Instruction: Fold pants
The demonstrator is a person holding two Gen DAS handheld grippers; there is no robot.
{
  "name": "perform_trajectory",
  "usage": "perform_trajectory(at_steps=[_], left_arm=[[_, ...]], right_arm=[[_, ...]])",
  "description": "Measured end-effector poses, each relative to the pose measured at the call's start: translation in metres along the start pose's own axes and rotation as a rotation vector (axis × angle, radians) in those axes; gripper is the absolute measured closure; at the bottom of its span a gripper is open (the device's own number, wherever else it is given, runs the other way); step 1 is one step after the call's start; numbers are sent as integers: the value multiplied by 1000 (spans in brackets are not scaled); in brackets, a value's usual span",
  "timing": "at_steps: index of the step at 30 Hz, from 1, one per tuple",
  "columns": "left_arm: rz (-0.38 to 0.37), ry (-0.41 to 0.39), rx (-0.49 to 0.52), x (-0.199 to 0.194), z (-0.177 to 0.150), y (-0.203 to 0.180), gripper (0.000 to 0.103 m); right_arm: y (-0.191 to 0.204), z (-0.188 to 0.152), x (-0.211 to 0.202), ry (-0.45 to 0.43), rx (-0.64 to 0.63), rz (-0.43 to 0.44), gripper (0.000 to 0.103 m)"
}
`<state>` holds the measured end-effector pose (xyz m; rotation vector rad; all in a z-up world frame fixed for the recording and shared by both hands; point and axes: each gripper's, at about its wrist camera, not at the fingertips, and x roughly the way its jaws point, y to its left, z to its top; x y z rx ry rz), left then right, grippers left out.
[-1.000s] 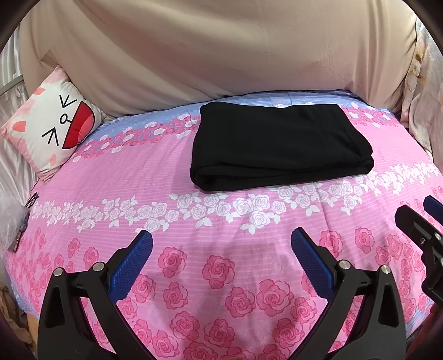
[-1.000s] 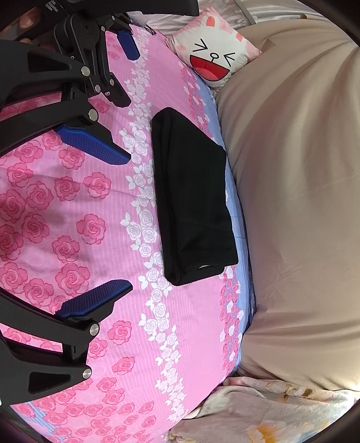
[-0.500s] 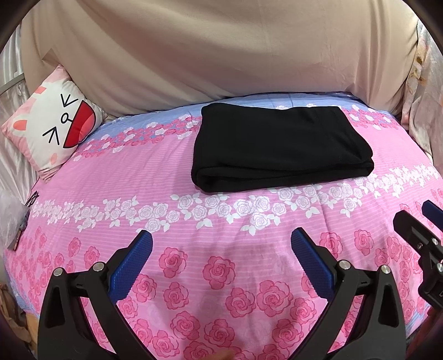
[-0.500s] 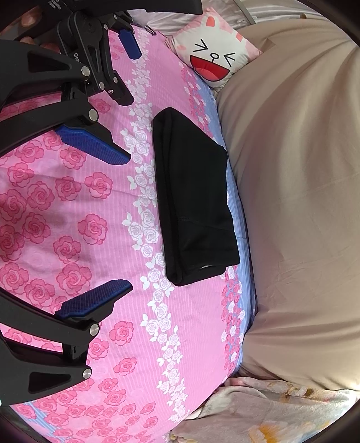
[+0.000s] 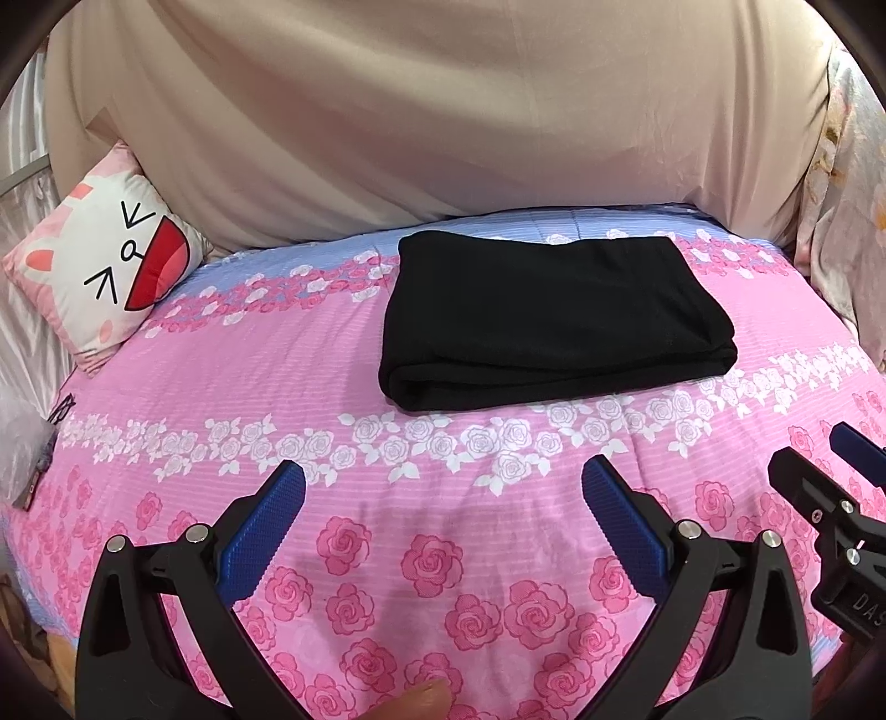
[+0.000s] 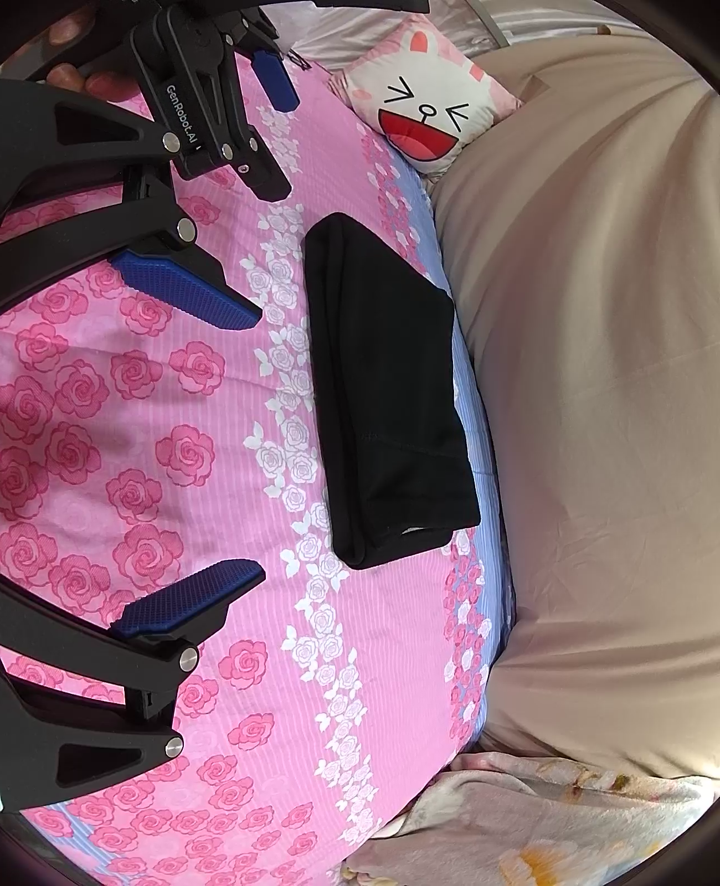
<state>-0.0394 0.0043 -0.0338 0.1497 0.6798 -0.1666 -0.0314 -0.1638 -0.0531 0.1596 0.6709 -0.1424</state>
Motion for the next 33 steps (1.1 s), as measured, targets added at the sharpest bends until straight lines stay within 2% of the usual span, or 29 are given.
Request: perform_trajectory(at_steps=[18,21,24,26,29,33], left_arm=[[-2,6,-15,3,2,-2,5],[16,-16,-34,2,0,-1,5],[58,-38,-6,1,-1,-5,5],[70,-30,-10,3,0,-4,5],[40,14,-13,6,2,-2,5],[46,11,3,3,-1,-5,5]], right_arm=[[-1,-1,1,3,0,1,20],[-1,-1,1,3,1,-1,20],[-2,0,2,6,3,-1,20],[-3,0,3,7,2,-2,20],[-4,1,2,5,2,-1,20],[-5,1,2,4,2,1,20]])
